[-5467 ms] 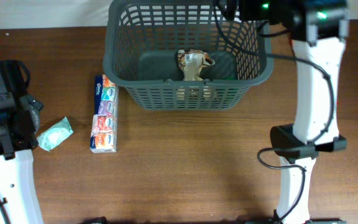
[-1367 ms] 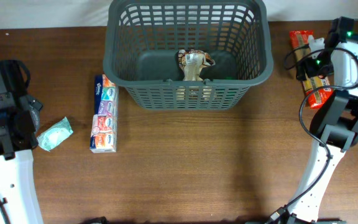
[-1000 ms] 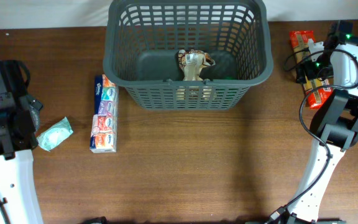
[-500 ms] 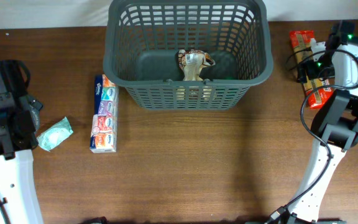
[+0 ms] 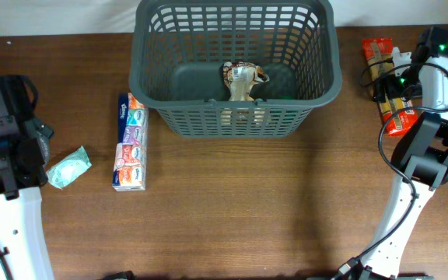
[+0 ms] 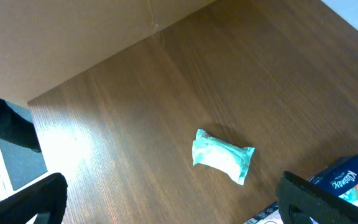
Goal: Pack container
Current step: 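Close the right gripper on the spaghetti pack, then lift the spaghetti pack and swing it over the basket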
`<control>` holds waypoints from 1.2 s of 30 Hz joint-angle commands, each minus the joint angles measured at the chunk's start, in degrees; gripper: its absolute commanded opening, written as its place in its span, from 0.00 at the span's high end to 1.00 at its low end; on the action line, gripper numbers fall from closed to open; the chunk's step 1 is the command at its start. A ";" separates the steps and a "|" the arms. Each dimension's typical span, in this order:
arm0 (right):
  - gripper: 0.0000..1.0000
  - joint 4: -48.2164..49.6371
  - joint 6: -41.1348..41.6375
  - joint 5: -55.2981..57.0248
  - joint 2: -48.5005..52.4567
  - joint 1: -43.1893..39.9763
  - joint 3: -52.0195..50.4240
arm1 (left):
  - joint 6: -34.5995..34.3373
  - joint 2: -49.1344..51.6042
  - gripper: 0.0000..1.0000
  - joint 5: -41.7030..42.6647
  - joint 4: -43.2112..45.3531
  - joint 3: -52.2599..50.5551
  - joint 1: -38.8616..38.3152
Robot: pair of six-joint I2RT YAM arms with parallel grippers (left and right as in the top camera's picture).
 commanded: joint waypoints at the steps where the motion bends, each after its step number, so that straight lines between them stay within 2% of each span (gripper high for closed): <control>1: 0.01 -0.42 0.31 -1.16 1.29 0.00 0.11 | 0.24 0.20 0.01 0.22 -0.04 0.57 0.35; 19: 0.00 -0.85 0.33 -0.26 1.29 -0.04 -4.76 | 0.24 0.20 0.01 0.22 -0.04 0.57 0.35; 23: 0.22 -0.85 0.74 -0.26 1.29 -0.04 -4.81 | 0.24 0.20 0.01 0.22 -0.04 0.57 0.35; 27: 0.49 -0.85 0.98 -0.26 1.29 -0.04 -4.81 | 0.24 0.20 0.01 0.22 -0.04 0.57 0.35; 31: 0.94 -0.79 2.54 -0.26 1.29 -0.04 -4.81 | 0.24 0.20 0.01 0.22 -0.04 0.57 0.35; 32: 0.96 -0.76 3.39 -0.24 1.29 -0.04 -4.81 | 0.22 0.20 0.01 0.22 -0.04 0.57 0.35; 36: 0.97 -0.81 9.16 -0.28 1.20 -0.02 -3.87 | 0.24 0.20 0.01 0.22 -0.04 0.57 0.35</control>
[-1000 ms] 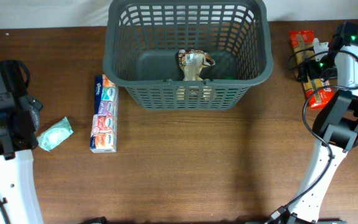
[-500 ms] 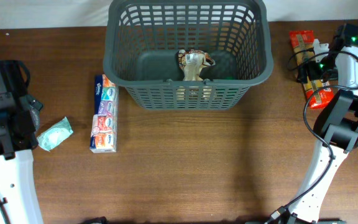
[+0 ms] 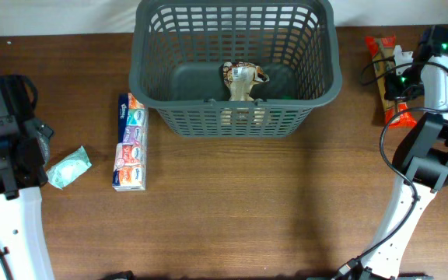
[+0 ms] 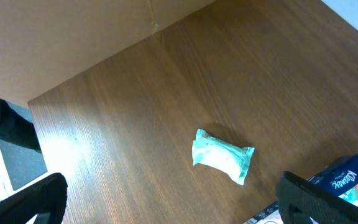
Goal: Pack container
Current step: 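Lift the spaghetti pack and swing it over the basket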
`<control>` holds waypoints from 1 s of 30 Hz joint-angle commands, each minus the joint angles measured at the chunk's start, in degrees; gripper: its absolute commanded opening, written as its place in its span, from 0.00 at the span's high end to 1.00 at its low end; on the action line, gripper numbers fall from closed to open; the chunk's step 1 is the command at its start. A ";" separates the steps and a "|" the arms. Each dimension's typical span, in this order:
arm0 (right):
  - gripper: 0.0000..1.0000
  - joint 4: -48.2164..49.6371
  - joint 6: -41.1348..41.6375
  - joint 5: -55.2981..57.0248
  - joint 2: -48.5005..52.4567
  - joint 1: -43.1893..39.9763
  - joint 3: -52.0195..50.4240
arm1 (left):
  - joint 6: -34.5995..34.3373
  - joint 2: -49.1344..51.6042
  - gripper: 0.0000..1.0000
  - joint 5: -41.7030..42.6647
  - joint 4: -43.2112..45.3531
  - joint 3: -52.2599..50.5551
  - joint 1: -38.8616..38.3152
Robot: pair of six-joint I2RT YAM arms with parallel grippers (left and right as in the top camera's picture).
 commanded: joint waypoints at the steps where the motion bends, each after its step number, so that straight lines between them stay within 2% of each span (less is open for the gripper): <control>1: 0.96 -0.33 6.88 1.14 3.48 -0.04 -0.83 | 0.22 0.20 0.01 0.22 -0.04 0.57 0.35; 7: 0.97 -5.70 12.79 -0.63 2.03 -0.07 11.04 | 0.24 0.20 0.01 0.22 -0.04 0.57 0.35; 16: 0.96 -19.93 16.74 -4.44 -2.40 -0.07 47.10 | 0.24 0.20 0.01 0.22 -0.04 0.57 0.35; 23: 0.96 -19.37 18.27 -23.41 -16.72 0.96 48.26 | 0.22 0.20 0.01 0.22 -0.04 0.57 0.35; 30: 0.96 -16.72 22.75 -38.27 -23.65 7.37 48.26 | 0.22 0.20 0.01 0.22 -0.02 0.57 0.35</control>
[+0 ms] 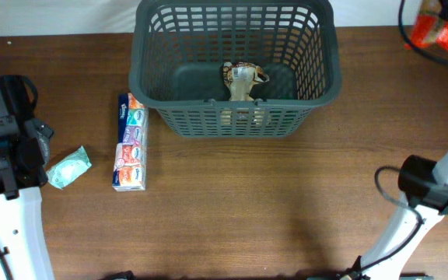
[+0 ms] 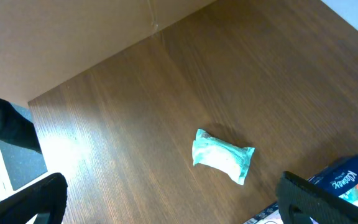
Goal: Pack container
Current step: 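Lift the spaghetti pack and swing it over the basket, then lower the spaghetti pack into the basket and release it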
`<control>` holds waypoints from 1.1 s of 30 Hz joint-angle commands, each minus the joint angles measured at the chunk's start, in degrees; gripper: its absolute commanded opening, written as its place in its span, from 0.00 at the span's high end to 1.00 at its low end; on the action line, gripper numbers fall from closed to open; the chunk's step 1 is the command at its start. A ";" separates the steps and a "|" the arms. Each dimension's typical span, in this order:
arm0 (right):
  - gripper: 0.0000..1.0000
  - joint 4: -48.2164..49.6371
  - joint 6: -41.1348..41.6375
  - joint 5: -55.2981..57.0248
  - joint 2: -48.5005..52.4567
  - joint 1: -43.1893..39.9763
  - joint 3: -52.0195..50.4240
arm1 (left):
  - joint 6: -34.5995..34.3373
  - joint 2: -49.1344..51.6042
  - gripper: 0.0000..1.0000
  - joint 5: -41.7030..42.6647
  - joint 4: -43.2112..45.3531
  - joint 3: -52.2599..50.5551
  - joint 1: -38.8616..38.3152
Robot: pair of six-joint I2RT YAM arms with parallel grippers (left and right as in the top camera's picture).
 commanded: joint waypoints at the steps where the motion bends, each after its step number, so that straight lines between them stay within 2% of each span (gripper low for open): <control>1: 0.96 1.29 2.71 -14.21 -4.26 5.92 1.64 | 0.24 0.20 0.01 0.22 -0.02 0.57 0.35; 5: 0.96 0.55 2.60 -13.81 -4.24 13.68 1.60 | 0.24 0.20 0.01 0.22 -0.04 0.57 0.35; 11: 0.96 0.33 -1.40 -1.09 -3.63 24.04 -0.39 | 0.24 0.20 0.01 0.22 -0.04 0.57 0.35; 17: 0.96 0.57 -1.44 10.71 -2.45 30.75 -6.29 | 0.24 0.20 0.01 0.22 -0.04 0.57 0.35; 24: 0.96 3.52 -1.44 22.93 -1.46 32.50 -20.33 | 0.22 0.20 0.01 0.22 -0.04 0.57 0.35; 33: 0.96 11.34 -1.22 23.02 -0.31 32.57 -37.77 | 0.24 0.20 0.01 0.22 -0.04 0.57 0.35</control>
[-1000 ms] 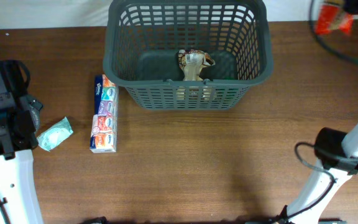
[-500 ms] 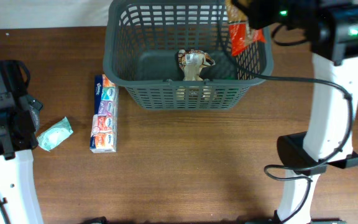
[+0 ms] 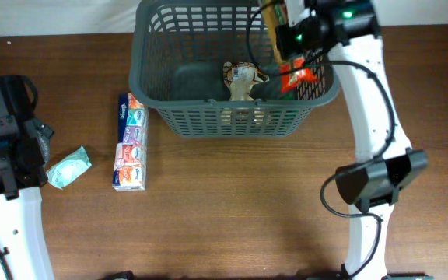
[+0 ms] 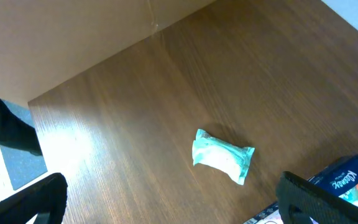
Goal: Pack container
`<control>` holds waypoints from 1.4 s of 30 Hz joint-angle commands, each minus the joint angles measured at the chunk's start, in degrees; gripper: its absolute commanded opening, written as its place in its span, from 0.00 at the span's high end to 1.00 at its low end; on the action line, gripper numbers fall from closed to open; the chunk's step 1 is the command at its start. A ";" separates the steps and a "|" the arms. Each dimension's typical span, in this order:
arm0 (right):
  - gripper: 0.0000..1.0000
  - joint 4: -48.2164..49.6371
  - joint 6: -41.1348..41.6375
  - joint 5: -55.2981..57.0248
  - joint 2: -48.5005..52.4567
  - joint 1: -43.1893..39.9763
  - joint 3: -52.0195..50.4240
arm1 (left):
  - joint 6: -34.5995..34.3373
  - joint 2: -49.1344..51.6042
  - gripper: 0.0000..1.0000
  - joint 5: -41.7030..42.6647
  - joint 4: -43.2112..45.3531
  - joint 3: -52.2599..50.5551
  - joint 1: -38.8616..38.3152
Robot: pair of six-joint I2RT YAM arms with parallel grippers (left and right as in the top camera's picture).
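The grey plastic basket [image 3: 162, 97] stands at the table's far middle with a brown-and-white packet [image 3: 243, 80] inside. My right gripper [image 3: 298, 36] hangs over the basket's right part, shut on a long red-and-yellow packet [image 3: 294, 76] whose red end dips inside the right wall. A teal packet [image 3: 69, 167] [image 4: 222, 155] and a multi-pack of tissues [image 3: 129, 142] [image 4: 348, 179] lie on the table at the left. My left gripper [image 4: 169, 199] is open above the table short of the teal packet, its fingers [image 4: 300, 199] wide apart with nothing between them.
The left arm's black base [image 3: 2, 140] fills the left edge of the table. The right arm's white links [image 3: 372, 101] run from the table's front right up over the basket. A cardboard-coloured surface [image 4: 61, 37] borders the table in the left wrist view.
My right gripper with the red-and-yellow packet was at the far right corner past the table's edge; now it is over the basket's right part. The left arm has not moved.
The red-and-yellow packet first lay on the table at the far right under my right gripper. Then it was turned on edge in the gripper, then held at the far right corner, and now over the basket. The left gripper stayed open over the teal packet throughout.
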 commanded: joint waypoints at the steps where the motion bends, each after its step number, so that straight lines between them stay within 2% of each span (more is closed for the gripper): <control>1: 0.96 2.40 0.17 1.22 -1.49 0.22 -3.78 | 0.24 0.20 0.01 0.22 -0.04 0.57 0.35; 7: 0.96 5.22 0.17 1.22 -1.46 0.22 -10.29 | 0.24 0.20 0.01 0.22 -0.02 0.57 0.35; 13: 0.95 5.38 0.17 1.25 -1.49 0.22 -10.95 | 0.24 0.20 0.01 0.22 -0.04 0.57 0.35; 15: 0.77 5.31 0.15 1.25 -1.49 0.22 -10.93 | 0.24 0.20 0.01 0.22 -0.02 0.57 0.35; 16: 0.73 5.22 0.15 1.25 -1.49 0.22 -10.93 | 0.24 0.20 0.01 0.22 -0.04 0.57 0.35; 18: 0.73 5.03 0.15 1.22 -1.51 0.22 -10.93 | 0.22 0.20 0.01 0.22 -0.04 0.57 0.35; 21: 0.65 4.68 0.17 1.22 -1.55 0.22 -10.86 | 0.24 0.20 0.01 0.22 -0.04 0.57 0.35; 27: 0.60 4.11 0.17 1.20 -2.08 0.22 -10.71 | 0.22 0.20 0.01 0.22 -0.04 0.57 0.35; 31: 0.46 4.09 0.13 1.25 -3.67 0.22 -9.51 | 0.24 0.20 0.01 0.22 -0.02 0.57 0.35; 36: 0.25 3.96 0.13 1.27 -6.60 0.22 -1.36 | 0.22 0.20 0.01 0.22 -0.04 0.57 0.35; 42: 0.11 2.27 -1.16 4.26 -10.19 -0.04 13.66 | 0.22 0.20 0.01 0.22 -0.02 0.57 0.35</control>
